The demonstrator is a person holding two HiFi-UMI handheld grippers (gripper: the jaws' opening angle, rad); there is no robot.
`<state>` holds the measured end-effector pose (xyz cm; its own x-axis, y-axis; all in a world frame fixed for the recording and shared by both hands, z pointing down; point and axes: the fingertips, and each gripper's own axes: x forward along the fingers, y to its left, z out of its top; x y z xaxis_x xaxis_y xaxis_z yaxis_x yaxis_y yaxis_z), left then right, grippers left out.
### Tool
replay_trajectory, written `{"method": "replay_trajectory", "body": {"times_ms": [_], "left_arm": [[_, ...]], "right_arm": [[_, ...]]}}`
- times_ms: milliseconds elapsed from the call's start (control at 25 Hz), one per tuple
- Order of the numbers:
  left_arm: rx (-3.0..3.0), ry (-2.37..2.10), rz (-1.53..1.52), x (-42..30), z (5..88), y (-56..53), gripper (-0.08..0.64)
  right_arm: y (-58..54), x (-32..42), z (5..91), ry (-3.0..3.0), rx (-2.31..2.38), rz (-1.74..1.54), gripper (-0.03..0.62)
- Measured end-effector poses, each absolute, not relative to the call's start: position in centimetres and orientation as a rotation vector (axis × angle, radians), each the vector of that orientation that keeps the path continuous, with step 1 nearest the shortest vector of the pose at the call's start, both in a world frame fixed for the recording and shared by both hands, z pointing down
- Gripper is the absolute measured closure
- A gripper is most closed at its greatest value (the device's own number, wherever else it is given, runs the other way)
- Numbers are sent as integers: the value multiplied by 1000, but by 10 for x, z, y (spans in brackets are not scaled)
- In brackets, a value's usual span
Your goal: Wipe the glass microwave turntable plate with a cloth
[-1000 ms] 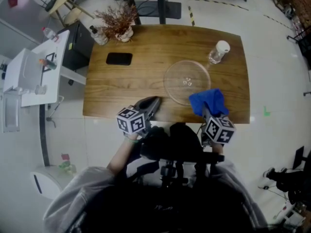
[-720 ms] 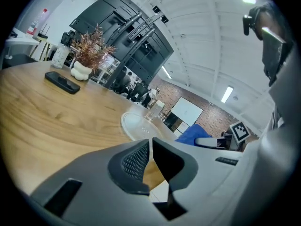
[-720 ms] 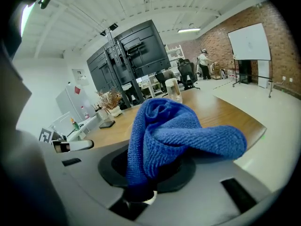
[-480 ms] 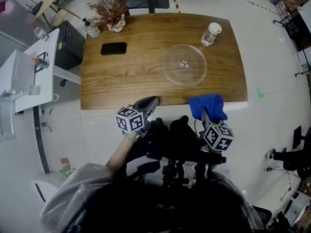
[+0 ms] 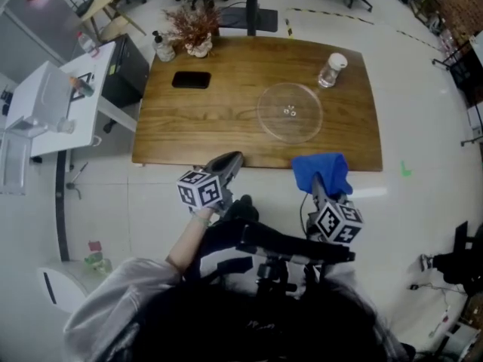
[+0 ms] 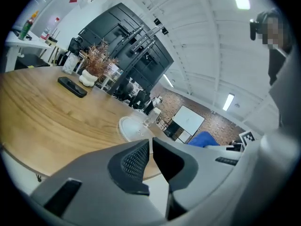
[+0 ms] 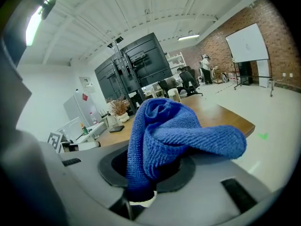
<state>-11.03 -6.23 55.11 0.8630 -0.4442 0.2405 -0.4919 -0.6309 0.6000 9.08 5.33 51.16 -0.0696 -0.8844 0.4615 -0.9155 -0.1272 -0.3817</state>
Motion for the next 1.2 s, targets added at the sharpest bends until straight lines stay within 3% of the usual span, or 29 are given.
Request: {"method": "replay_trajectory", "body": {"times_ms": [280, 480, 1200], "left_arm": [[2303, -617, -43, -63, 528, 14, 549], [2337, -554, 21, -42, 524, 84, 549], [2320, -739, -14, -93, 527, 135, 549]], "right_arm": [[136, 113, 523, -2033, 2078, 994, 508], [177, 121, 523, -2049, 2041, 1023, 508], [187, 84, 533, -2186, 1810, 993, 511]]}}
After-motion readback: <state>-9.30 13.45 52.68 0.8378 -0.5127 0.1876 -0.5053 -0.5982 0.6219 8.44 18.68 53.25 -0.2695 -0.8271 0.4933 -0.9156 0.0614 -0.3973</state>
